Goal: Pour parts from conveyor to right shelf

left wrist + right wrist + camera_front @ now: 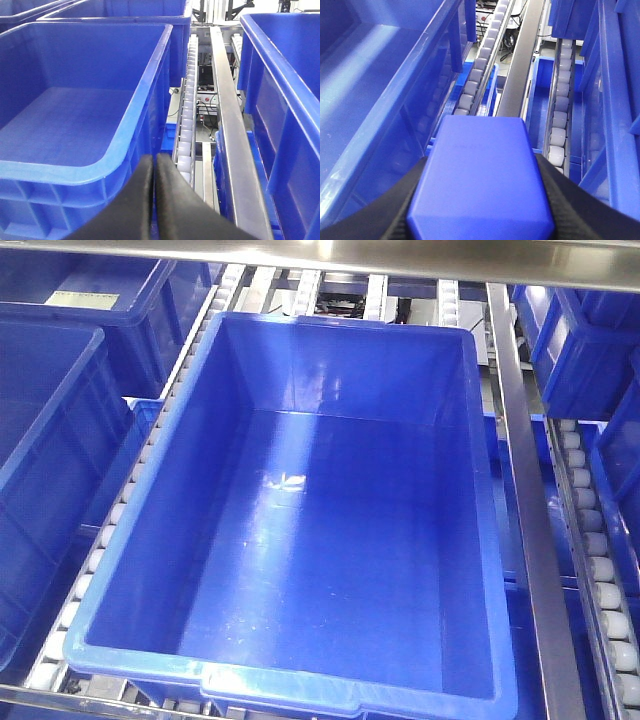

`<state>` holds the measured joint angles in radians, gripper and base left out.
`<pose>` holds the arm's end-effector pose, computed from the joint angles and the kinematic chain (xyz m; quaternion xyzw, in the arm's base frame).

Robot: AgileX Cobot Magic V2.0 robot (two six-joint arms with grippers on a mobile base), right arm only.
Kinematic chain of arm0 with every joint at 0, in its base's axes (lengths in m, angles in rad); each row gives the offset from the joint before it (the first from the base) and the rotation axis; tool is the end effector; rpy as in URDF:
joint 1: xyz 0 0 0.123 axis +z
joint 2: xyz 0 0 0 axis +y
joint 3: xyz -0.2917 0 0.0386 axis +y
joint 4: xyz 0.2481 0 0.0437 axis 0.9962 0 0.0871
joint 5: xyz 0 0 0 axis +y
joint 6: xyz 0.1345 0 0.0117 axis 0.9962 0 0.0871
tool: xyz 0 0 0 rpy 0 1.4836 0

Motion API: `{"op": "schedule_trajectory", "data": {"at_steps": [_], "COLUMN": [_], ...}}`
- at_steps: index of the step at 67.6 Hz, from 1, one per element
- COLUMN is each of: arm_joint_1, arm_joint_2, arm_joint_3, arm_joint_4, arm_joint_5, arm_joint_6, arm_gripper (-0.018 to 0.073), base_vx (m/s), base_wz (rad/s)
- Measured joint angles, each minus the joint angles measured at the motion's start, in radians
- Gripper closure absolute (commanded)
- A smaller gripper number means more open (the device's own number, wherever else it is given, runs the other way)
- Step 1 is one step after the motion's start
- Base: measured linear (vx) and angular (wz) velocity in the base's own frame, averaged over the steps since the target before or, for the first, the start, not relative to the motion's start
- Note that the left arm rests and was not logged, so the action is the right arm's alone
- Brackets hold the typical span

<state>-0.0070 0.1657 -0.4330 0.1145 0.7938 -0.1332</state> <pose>0.0684 0.0105 0.2600 -0.0412 0.8419 0.0183 0.5378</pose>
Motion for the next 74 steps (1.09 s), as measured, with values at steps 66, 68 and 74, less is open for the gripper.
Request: {"op": "schedule_trajectory", "data": {"at_steps": [66,68,74], "arm_joint_1": [0.225,0.252,0.320], "arm_joint_2": [0.509,0.541,0.625], "arm_joint_3": [-0.311,-0.332,-0.391], "arm_joint_4": [0.188,0.176,0.138], "arm_joint_5": [-0.105,-0.105,-0.105], "arm_joint_6": [-0.116,-0.100,-0.044], "arm_gripper": [0.0565,0.0565,0.0565], "base_vx": [0.00,0.00,0.00], "base_wz": [0.00,0.00,0.00]}}
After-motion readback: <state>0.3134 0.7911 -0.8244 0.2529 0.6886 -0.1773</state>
